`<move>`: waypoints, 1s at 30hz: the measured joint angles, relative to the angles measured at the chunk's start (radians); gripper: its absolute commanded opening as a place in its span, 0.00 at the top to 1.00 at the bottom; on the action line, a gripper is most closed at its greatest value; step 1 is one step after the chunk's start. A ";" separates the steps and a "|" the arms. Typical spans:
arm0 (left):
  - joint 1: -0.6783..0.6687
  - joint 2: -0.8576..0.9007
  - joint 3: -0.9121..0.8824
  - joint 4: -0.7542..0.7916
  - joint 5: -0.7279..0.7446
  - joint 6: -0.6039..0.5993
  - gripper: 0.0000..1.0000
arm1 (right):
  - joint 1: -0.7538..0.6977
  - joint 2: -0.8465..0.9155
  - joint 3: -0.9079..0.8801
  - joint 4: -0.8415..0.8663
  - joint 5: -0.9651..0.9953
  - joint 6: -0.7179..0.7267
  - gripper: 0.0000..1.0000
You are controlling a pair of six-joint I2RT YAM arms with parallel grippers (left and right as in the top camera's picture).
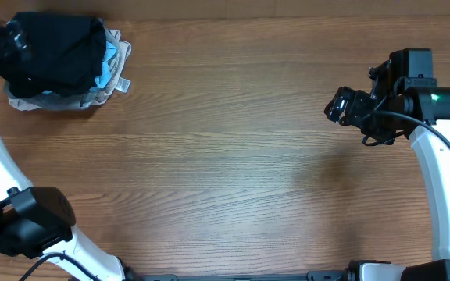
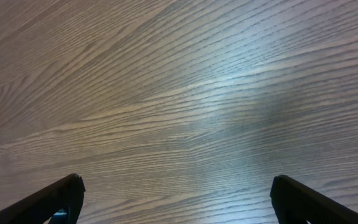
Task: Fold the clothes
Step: 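Carry the shirt with the left gripper to the top-left clothes stack, then lower the shirt onto the stack and open the left gripper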
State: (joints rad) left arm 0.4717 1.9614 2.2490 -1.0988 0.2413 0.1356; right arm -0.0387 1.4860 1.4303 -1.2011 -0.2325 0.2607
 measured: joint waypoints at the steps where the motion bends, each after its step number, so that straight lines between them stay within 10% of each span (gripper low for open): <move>1: -0.013 0.003 0.000 0.018 -0.005 0.018 0.03 | 0.000 0.000 0.000 0.001 0.000 0.000 0.00; 13: -0.084 0.281 0.000 0.370 -0.082 0.153 0.00 | 0.000 0.000 0.000 -0.021 0.005 0.000 0.00; 30: -0.086 0.475 0.030 0.405 -0.081 0.186 0.00 | 0.000 0.018 0.000 -0.031 0.013 -0.023 0.00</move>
State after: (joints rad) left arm 0.3859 2.4367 2.2787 -0.6937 0.1600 0.3214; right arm -0.0387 1.5036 1.4300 -1.2320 -0.2195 0.2382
